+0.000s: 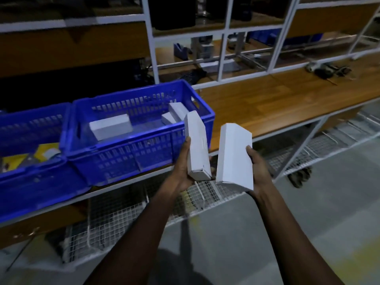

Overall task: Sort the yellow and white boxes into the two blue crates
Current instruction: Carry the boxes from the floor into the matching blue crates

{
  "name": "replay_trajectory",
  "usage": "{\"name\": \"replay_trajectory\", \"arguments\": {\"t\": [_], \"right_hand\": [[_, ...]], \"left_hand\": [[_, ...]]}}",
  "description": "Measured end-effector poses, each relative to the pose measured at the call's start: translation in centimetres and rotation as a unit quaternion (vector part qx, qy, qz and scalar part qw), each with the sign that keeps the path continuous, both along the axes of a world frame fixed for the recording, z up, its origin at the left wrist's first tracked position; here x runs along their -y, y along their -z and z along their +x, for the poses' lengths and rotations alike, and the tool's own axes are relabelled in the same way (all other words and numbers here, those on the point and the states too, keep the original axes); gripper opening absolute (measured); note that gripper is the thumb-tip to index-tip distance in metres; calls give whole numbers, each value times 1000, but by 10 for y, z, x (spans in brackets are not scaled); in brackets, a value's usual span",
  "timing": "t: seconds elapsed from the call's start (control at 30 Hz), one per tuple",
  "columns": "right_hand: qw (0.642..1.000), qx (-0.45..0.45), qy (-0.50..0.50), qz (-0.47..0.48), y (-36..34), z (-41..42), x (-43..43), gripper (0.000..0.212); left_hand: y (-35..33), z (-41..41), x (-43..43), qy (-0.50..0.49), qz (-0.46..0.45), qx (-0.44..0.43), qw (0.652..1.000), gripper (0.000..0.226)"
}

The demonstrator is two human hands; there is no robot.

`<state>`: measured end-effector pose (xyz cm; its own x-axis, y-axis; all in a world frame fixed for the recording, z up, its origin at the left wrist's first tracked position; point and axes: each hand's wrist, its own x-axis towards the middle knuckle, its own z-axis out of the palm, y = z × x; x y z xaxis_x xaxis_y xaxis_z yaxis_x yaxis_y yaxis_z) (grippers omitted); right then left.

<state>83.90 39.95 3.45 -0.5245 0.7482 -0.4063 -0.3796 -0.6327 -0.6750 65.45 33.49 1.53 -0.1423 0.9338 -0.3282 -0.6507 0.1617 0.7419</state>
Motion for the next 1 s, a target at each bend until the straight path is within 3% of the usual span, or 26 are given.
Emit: {"name": "replay_trajectory", "arguments": {"t": [0.17, 0.3, 0.43, 0.57, 0.73, 0.87, 1.0], "right_hand": [[999, -11, -40, 30, -20, -52, -25, 38], [993, -10, -88, 79, -36, -96, -61, 53], [984, 37, -97, 143, -51, -146, -101, 33], [964, 127, -36, 229, -67, -190, -142, 32], [930, 186, -66, 310, -83, -240, -179, 44], [890, 231, -96, 382, -76, -273, -189, 45], [816, 335, -219, 418, -45, -284, -192, 24]], "left_hand": [[-23, -53, -2, -57, 5, -73, 996, 82], [-39, -93, -25, -145, -6, -144, 979, 96], [-61, -130, -48, -178, -34, -205, 962, 88], [-78, -163, -79, -230, -113, -300, 919, 105], [-112, -192, -111, -276, -156, -416, 852, 92], [-116, -213, -125, -261, -214, -517, 787, 84], [-84, -211, -117, -95, -279, -593, 750, 71]]}}
